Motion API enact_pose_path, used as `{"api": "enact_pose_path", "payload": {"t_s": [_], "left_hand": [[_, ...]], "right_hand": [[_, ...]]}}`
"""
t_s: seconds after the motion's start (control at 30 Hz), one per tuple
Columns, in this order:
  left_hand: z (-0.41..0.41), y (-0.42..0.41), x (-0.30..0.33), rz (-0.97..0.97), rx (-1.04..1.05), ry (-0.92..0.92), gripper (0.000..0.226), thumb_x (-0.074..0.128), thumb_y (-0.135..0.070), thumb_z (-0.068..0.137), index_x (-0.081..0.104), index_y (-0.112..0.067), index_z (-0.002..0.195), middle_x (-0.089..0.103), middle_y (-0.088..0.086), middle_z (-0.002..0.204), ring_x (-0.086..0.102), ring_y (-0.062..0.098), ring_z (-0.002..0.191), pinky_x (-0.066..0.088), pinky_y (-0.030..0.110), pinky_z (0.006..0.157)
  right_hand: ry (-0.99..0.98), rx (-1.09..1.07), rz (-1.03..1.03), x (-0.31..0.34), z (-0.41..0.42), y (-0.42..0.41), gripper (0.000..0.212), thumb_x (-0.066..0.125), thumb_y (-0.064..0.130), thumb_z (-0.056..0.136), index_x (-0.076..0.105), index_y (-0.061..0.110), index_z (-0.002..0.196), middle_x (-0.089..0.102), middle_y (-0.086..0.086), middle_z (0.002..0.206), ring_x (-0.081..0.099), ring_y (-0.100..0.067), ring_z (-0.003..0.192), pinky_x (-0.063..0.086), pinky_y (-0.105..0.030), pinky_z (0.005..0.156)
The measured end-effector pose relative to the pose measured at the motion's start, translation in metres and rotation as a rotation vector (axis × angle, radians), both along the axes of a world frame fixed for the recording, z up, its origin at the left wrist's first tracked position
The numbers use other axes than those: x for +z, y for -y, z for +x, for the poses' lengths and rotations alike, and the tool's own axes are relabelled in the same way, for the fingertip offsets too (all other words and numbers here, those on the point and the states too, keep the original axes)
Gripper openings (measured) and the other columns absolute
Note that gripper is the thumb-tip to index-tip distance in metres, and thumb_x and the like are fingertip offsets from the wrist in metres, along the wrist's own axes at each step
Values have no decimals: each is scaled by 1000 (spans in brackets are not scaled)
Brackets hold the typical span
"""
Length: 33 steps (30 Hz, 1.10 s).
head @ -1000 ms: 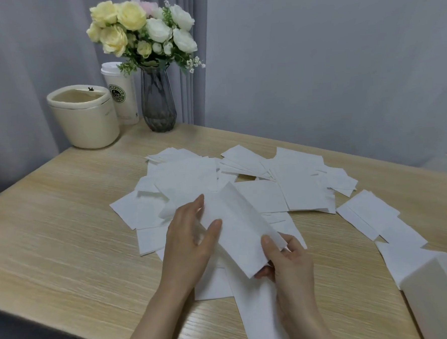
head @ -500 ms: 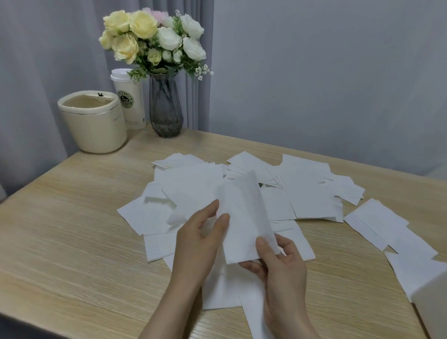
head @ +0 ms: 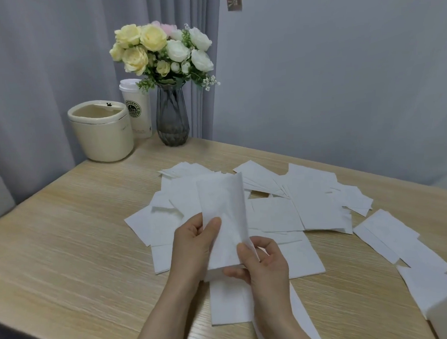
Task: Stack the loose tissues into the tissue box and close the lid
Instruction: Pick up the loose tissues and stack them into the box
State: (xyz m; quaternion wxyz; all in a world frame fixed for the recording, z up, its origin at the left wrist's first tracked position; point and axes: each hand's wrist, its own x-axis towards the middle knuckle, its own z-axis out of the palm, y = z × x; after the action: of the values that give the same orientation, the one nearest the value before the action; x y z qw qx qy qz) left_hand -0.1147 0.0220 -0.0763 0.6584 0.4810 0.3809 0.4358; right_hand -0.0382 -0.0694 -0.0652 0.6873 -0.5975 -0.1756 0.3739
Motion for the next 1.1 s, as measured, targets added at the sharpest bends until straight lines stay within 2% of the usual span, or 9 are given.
{"api": "enact_pose_path", "payload": {"t_s": [0.17,0.33,0.5,0.7,0.8,0.9,0.93,1.03,1.1], "left_hand": [[-14,-22,-6,-49,112,66,12,59,-7,94,71,-4,95,76,8,85,68,21,76,54,32,70],[-38,-40,-14,-139,141,56,13,58,-6,95,71,-8,94,74,9,81,68,21,65,56,35,54],[-41,-38,-21,-175,155,32,13,57,-9,97,70,-7,94,71,9,76,69,22,59,56,41,45],[-38,-41,-27,-115,232,1,18,58,-6,94,69,-7,80,70,6,76,62,25,77,47,40,73],[-36,-41,-27,-101,248,-6,20,58,-5,94,69,-8,77,70,3,75,60,22,75,44,34,69],[-37,-40,-27,-102,247,0,21,57,-4,94,68,-9,77,69,3,73,61,21,73,44,32,67],[-37,-40,-27,-102,247,2,21,57,-3,94,68,-9,77,70,3,73,61,21,72,44,32,67],[-38,-40,-28,-98,248,10,19,57,-3,93,67,-8,78,67,8,78,59,22,77,43,34,69],[-38,-40,-27,-93,245,12,18,57,-3,93,64,-8,78,64,9,80,57,23,79,42,35,69]], "right_hand": [[190,-44,39,-6,11,-5,13,67,3,86,59,7,95,72,-11,84,64,-16,67,49,-23,62],[675,-14,-47,-23,37,-12,31,69,10,85,58,34,101,58,26,105,51,0,104,39,-18,87],[1054,176,-145,-39,52,-33,48,66,32,74,48,46,117,45,33,123,26,14,125,7,-5,100],[1179,353,-200,-49,53,-52,63,51,58,72,43,45,133,34,34,134,14,8,136,-5,-9,103],[1201,393,-221,-41,54,-60,51,61,40,86,46,43,135,37,17,145,18,4,135,-3,-10,102],[1135,390,-212,-33,55,-63,34,58,22,94,61,39,124,42,9,145,13,32,110,12,-26,111],[1107,374,-213,-31,56,-62,30,58,21,95,65,38,118,43,11,143,16,30,108,18,-29,111],[1043,309,-210,-29,61,-54,28,56,21,96,68,41,111,44,21,141,30,-4,115,25,-22,105],[1030,270,-204,-29,65,-42,30,55,18,96,68,43,109,42,29,137,31,-10,114,24,-11,99]]}}
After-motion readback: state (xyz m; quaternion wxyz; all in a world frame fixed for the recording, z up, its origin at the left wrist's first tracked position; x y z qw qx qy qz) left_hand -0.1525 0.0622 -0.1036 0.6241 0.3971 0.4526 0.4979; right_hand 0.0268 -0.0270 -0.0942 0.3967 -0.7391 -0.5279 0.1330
